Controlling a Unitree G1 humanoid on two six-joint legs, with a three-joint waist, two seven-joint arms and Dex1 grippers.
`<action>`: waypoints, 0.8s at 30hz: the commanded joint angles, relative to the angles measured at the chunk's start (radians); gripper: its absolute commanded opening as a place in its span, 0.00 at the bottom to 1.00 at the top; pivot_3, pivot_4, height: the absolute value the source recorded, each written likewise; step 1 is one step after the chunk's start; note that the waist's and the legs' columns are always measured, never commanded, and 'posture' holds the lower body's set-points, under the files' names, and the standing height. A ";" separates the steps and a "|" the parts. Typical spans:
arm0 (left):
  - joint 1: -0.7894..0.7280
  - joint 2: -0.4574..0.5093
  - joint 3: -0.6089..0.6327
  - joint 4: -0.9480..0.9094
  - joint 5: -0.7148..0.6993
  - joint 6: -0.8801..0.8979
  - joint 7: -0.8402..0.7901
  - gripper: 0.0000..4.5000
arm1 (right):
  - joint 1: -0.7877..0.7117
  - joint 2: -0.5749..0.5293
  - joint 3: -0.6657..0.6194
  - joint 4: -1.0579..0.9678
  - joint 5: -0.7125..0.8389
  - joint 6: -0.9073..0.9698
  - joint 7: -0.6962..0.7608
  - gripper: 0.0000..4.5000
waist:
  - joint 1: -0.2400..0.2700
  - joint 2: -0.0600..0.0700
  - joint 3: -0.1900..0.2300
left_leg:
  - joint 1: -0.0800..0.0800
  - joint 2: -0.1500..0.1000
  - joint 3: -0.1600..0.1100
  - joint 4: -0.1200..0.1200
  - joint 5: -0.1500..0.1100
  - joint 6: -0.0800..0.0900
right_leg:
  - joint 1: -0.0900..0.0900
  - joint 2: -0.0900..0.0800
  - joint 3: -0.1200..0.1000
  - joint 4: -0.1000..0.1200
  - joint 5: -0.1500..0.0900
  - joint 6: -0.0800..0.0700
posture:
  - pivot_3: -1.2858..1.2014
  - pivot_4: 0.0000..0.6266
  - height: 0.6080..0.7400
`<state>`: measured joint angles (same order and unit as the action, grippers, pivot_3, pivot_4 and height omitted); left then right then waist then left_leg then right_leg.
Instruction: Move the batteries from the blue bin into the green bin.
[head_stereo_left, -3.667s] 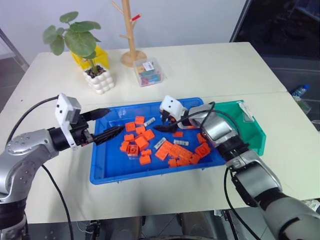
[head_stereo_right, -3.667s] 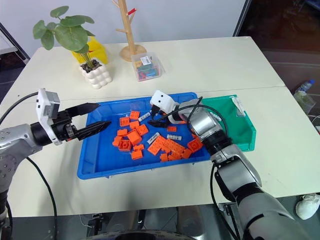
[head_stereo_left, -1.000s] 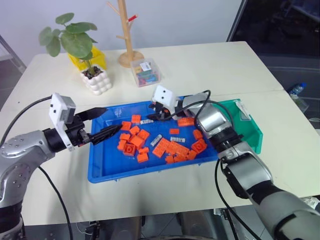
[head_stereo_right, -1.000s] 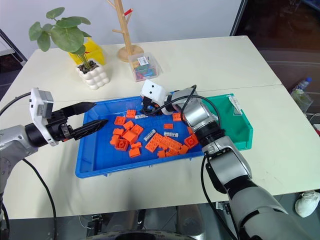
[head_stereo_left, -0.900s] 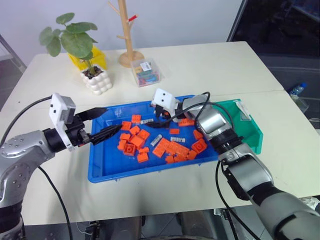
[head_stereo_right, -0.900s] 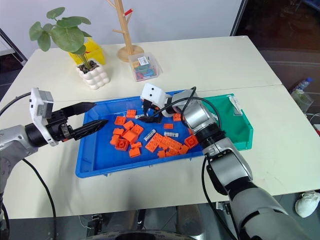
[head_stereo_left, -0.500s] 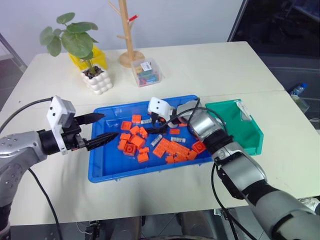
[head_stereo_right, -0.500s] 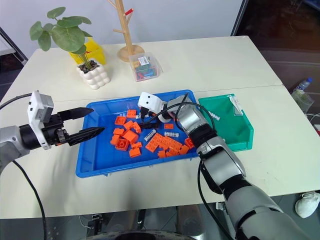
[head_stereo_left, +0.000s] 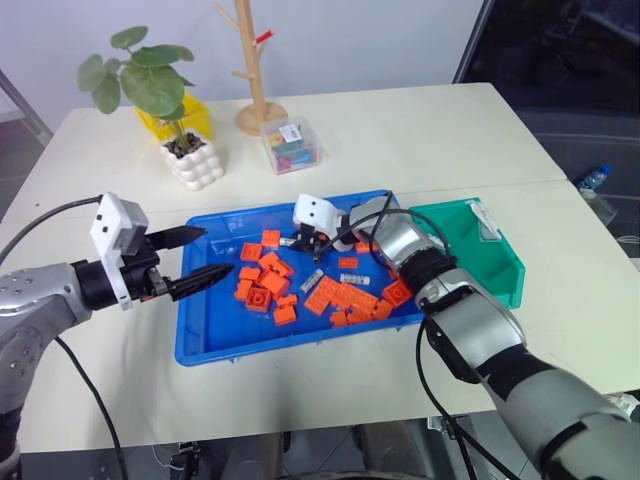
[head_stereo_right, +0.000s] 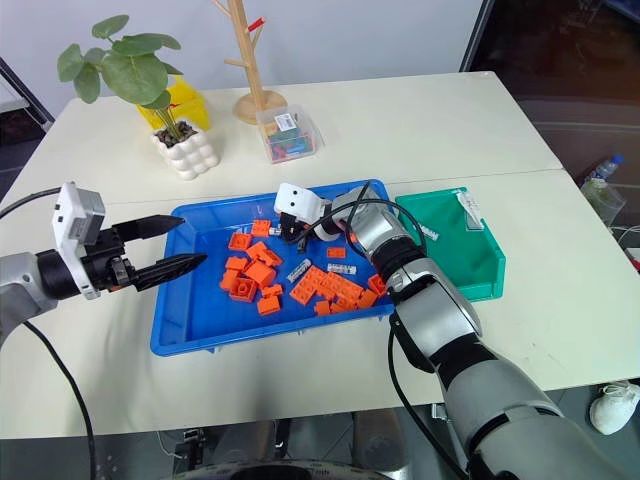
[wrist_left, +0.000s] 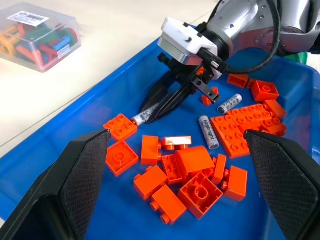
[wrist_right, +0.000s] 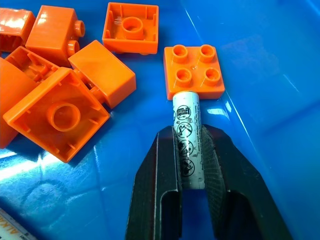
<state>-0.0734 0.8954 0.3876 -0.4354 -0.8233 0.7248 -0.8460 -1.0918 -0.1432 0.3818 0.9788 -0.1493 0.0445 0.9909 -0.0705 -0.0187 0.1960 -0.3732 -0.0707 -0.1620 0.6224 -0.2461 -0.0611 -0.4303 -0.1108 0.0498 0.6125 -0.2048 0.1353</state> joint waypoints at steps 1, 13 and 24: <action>-0.009 0.003 0.042 -0.019 -0.011 -0.023 -0.010 1.00 | 0.007 -0.002 -0.005 -0.008 -0.014 0.013 0.007 0.02 | 0.000 0.000 0.000 | 0.000 0.000 0.000 0.000 0.000 0.000 | 0.000 0.000 0.000 0.000 0.000 0.000 | 0.52 0.24 1.00; -0.275 -0.187 -0.136 0.129 0.002 -0.093 -0.020 1.00 | -0.026 -0.262 -0.224 -0.666 0.144 0.494 0.057 0.02 | 0.022 0.001 0.000 | -0.002 -0.001 -0.002 0.000 0.001 -0.001 | -0.001 0.000 -0.001 0.000 0.000 0.000 | 0.52 0.24 1.00; -0.560 -0.317 -0.373 0.425 0.156 -0.210 -0.223 1.00 | 0.315 -0.640 -0.404 -1.251 0.243 0.983 0.018 0.02 | 0.029 0.000 0.000 | -0.003 -0.002 0.001 0.004 0.000 -0.001 | 0.001 -0.002 0.000 -0.003 0.000 0.001 | 0.52 0.24 1.00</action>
<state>-0.6051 0.5778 0.0222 -0.0282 -0.6858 0.5489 -1.0323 -0.7840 -0.7491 0.0452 -0.1688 0.0666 0.9711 1.0246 -0.0415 -0.0189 0.1962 -0.3769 -0.0722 -0.1611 0.6264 -0.2457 -0.0615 -0.4294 -0.1131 0.0493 0.6103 -0.2052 0.1366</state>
